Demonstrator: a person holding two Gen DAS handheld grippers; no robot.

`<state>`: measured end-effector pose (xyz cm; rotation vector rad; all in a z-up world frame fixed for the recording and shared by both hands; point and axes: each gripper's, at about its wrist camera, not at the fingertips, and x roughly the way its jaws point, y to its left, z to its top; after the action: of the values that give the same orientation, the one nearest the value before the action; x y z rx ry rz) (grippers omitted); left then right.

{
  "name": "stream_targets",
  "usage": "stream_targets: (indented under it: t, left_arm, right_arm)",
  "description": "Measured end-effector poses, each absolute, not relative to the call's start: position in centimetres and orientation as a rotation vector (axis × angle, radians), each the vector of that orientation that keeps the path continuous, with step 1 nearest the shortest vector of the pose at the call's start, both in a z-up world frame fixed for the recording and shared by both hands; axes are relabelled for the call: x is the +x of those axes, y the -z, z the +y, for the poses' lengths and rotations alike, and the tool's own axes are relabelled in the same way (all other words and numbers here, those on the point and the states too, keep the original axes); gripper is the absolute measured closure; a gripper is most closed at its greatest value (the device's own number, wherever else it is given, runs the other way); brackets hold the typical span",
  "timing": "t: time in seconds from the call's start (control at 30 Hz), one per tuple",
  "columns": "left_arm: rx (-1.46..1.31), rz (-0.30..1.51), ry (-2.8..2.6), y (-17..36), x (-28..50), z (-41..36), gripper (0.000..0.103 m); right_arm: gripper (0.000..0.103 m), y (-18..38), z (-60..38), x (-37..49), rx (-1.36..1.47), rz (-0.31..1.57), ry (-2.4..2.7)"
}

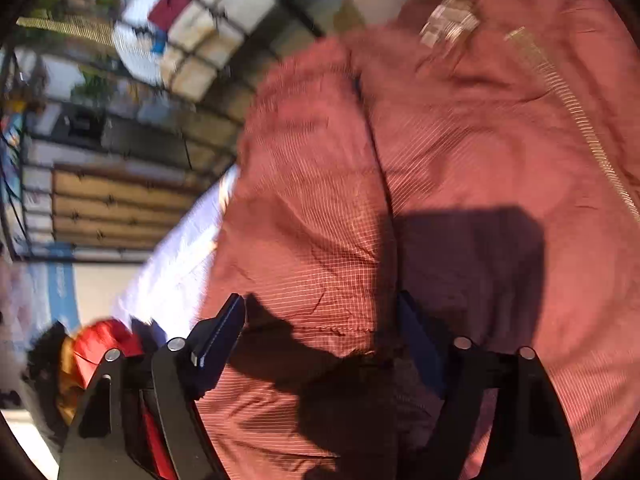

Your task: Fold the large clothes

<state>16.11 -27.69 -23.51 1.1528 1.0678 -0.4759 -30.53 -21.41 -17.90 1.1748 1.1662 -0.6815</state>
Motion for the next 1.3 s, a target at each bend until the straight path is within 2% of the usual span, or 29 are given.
stream_targets:
  t: [0.07, 0.13, 0.17, 0.2, 0.3, 0.43, 0.57, 0.63, 0.7, 0.73, 0.8, 0.87, 0.97, 1.07, 1.2, 1.3]
  left_arm:
    - [1.124, 1.087, 0.472, 23.8, 16.9, -27.0, 0.039]
    - [1.091, 1.087, 0.500, 23.0, 17.2, -26.0, 0.059]
    - [1.071, 1.084, 0.506, 22.4, 17.4, -25.5, 0.077]
    - [1.049, 1.077, 0.506, 21.8, 17.6, -25.0, 0.087]
    - [0.890, 1.058, 0.533, 17.7, 18.4, -21.5, 0.092]
    - [0.660, 1.069, 0.464, 13.0, 19.7, -12.6, 0.093]
    - [0.391, 1.204, 0.278, 13.0, 20.3, -0.5, 0.093]
    - [0.319, 1.250, 0.239, 14.2, 18.6, 5.0, 0.089]
    - [0.262, 1.298, 0.258, 15.5, 15.9, 8.9, 0.068]
    - [0.246, 1.316, 0.255, 15.7, 14.9, 9.7, 0.063]
    - [0.210, 1.348, 0.252, 16.3, 12.8, 10.9, 0.043]
    - [0.169, 1.358, 0.229, 16.7, 11.7, 11.4, 0.032]
    - [0.051, 1.393, 0.202, 16.9, 11.1, 12.4, 0.027]
    - [-0.098, 1.437, 0.177, 17.6, 11.5, 14.1, 0.026]
    - [-0.431, 1.560, 0.154, 19.0, 9.9, 16.5, 0.026]
    - [-0.389, 1.530, 0.176, 17.7, 9.3, 16.1, 0.026]
  right_arm:
    - [0.019, 17.9, -21.0, -32.6, 1.232, 1.145, 0.734]
    - [0.019, 18.2, -20.9, -33.9, 1.276, 1.124, 0.765]
    - [0.019, 18.4, -21.1, -34.2, 1.295, 1.116, 0.772]
    - [0.019, 18.5, -21.3, -34.2, 1.307, 1.108, 0.771]
    - [0.019, 18.2, -22.4, -33.5, 1.291, 1.098, 0.760]
    - [0.019, 17.5, -23.8, -30.8, 1.219, 1.109, 0.698]
    - [0.019, 17.5, -24.3, -27.5, 1.159, 1.145, 0.614]
    - [0.019, 17.8, -24.3, -25.9, 1.132, 1.174, 0.570]
    - [0.019, 18.0, -24.1, -24.3, 1.108, 1.203, 0.526]
    - [0.019, 18.1, -24.1, -23.9, 1.097, 1.216, 0.508]
    - [0.019, 18.3, -24.1, -22.7, 1.075, 1.243, 0.476]
    - [0.019, 18.4, -24.1, -21.6, 1.050, 1.263, 0.444]
    - [0.019, 18.4, -24.0, -20.4, 1.024, 1.286, 0.408]
    - [0.019, 18.9, -23.8, -19.8, 1.009, 1.309, 0.384]
    - [0.019, 19.7, -24.5, -20.3, 1.051, 1.310, 0.387]
    - [0.019, 20.2, -25.3, -21.2, 1.077, 1.308, 0.412]
